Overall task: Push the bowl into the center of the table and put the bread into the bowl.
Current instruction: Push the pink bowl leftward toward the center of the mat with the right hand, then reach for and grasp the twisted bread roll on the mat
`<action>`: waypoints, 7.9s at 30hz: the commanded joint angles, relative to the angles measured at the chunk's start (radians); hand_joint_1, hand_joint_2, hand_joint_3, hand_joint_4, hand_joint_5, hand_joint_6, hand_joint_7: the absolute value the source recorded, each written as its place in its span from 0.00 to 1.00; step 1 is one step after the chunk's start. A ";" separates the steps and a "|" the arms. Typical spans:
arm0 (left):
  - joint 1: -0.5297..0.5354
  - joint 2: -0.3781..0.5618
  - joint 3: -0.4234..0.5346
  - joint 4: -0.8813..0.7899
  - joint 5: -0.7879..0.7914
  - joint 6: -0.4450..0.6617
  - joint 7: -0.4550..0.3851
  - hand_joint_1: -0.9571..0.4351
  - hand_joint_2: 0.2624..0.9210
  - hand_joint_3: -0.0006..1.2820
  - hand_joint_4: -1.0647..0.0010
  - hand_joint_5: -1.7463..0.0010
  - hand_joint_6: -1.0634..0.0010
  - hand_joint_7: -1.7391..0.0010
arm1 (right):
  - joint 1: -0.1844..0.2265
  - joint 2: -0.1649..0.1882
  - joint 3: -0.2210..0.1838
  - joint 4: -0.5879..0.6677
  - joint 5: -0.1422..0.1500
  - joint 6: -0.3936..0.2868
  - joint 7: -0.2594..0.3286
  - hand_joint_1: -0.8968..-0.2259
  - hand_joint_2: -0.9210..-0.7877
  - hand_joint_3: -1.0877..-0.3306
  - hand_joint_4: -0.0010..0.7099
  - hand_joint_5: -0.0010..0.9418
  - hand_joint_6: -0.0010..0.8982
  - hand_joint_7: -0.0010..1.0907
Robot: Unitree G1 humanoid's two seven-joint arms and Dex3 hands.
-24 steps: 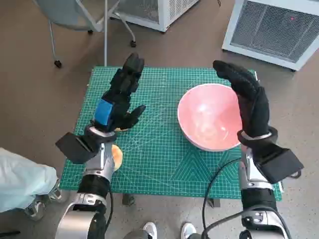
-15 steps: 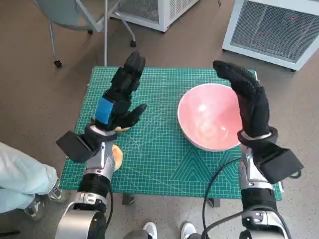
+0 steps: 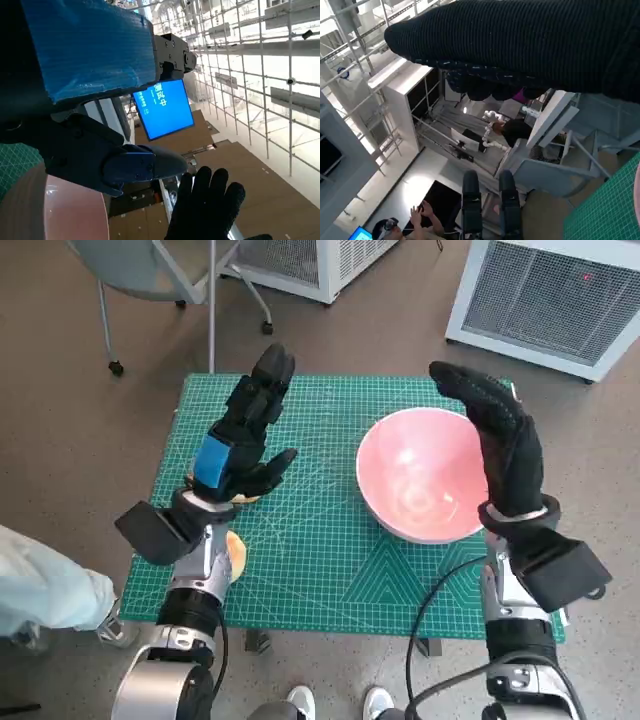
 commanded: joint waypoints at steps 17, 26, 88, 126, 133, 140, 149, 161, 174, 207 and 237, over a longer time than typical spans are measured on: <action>-0.021 -0.006 0.003 0.008 0.000 -0.008 -0.005 0.21 1.00 0.30 0.95 1.00 0.85 1.00 | 0.045 -0.024 -0.021 -0.005 0.013 0.004 0.000 0.28 0.00 0.41 0.15 0.00 0.00 0.35; -0.021 -0.010 0.008 0.011 -0.008 -0.002 -0.008 0.20 1.00 0.30 0.95 1.00 0.85 1.00 | 0.046 -0.086 -0.090 0.051 0.070 -0.011 0.021 0.24 0.00 0.41 0.15 0.00 0.00 0.35; 0.014 0.009 0.037 -0.012 -0.008 -0.008 -0.020 0.20 1.00 0.29 0.93 1.00 0.83 0.99 | -0.288 0.069 -0.494 0.734 0.294 0.486 -0.057 0.44 0.00 0.18 0.15 0.00 0.08 0.31; 0.086 0.029 0.041 -0.079 0.000 -0.014 0.055 0.20 1.00 0.27 0.93 1.00 0.82 0.99 | -0.370 0.110 -0.478 0.741 0.250 0.566 -0.050 0.47 0.00 0.27 0.09 0.00 0.08 0.23; 0.085 0.026 0.039 -0.073 -0.001 -0.016 0.059 0.21 1.00 0.27 0.93 1.00 0.82 0.99 | -0.351 0.059 -0.345 0.708 0.094 0.420 -0.063 0.46 0.00 0.27 0.10 0.00 0.08 0.22; 0.072 0.014 0.036 -0.071 -0.014 -0.002 0.045 0.20 1.00 0.27 0.93 1.00 0.82 1.00 | -0.316 0.023 -0.236 0.662 -0.018 0.223 -0.034 0.39 0.00 0.28 0.11 0.01 0.08 0.21; 0.052 0.003 0.021 -0.074 0.007 -0.012 0.051 0.19 1.00 0.28 0.94 1.00 0.82 1.00 | -0.249 0.023 -0.173 0.530 -0.029 0.022 0.017 0.28 0.00 0.34 0.16 0.02 0.10 0.23; 0.019 0.008 -0.008 -0.085 0.019 -0.011 0.036 0.17 1.00 0.28 0.94 1.00 0.83 1.00 | -0.081 0.003 -0.069 0.212 -0.034 -0.016 0.056 0.24 0.00 0.36 0.17 0.00 0.04 0.35; 0.005 0.023 -0.034 -0.123 0.041 -0.006 0.032 0.18 1.00 0.29 0.93 1.00 0.84 1.00 | -0.001 -0.026 -0.021 0.030 -0.028 0.055 0.044 0.21 0.00 0.36 0.17 0.00 0.00 0.45; -0.105 0.583 -0.275 -0.279 0.691 0.712 0.055 0.61 0.76 0.02 0.99 1.00 0.78 0.99 | 0.022 -0.008 0.035 0.032 -0.090 0.029 -0.045 0.21 0.00 0.33 0.18 0.00 0.00 0.37; -0.131 0.473 -0.552 -0.063 0.909 0.784 0.203 0.56 0.74 0.00 0.90 0.99 0.76 1.00 | 0.021 0.000 0.051 0.062 -0.082 0.004 -0.048 0.23 0.00 0.31 0.16 0.00 0.00 0.36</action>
